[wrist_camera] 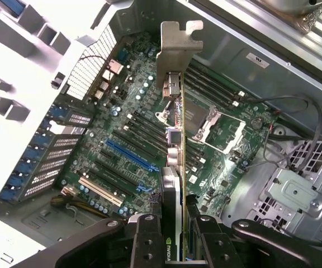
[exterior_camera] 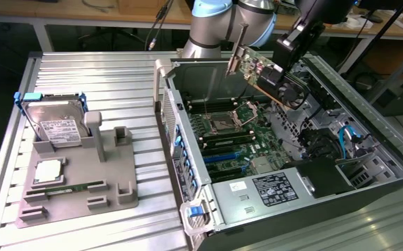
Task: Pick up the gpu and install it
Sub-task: 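Insert the gpu into the slot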
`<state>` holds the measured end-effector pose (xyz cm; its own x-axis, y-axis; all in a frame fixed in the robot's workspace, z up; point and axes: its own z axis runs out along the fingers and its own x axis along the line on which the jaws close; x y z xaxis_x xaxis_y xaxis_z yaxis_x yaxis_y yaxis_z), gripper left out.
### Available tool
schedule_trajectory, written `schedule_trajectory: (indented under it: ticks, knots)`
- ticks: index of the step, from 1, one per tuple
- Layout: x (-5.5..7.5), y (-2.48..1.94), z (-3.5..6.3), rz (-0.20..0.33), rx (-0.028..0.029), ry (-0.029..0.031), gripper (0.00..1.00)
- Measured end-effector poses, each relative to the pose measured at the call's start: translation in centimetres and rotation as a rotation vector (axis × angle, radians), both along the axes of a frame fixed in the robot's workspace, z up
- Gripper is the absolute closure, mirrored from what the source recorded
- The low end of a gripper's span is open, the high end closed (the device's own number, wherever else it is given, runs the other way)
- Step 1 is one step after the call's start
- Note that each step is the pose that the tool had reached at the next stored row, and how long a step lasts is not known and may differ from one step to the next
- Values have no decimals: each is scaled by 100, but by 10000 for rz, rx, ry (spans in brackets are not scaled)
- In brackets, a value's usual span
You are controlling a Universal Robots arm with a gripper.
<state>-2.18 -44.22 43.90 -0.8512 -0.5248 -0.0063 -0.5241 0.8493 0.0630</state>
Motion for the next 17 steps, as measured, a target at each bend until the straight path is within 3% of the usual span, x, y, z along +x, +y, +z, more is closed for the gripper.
schedule_trajectory:
  ticks: [17]
  knots:
    - [0,0,0,777,1,0,73]
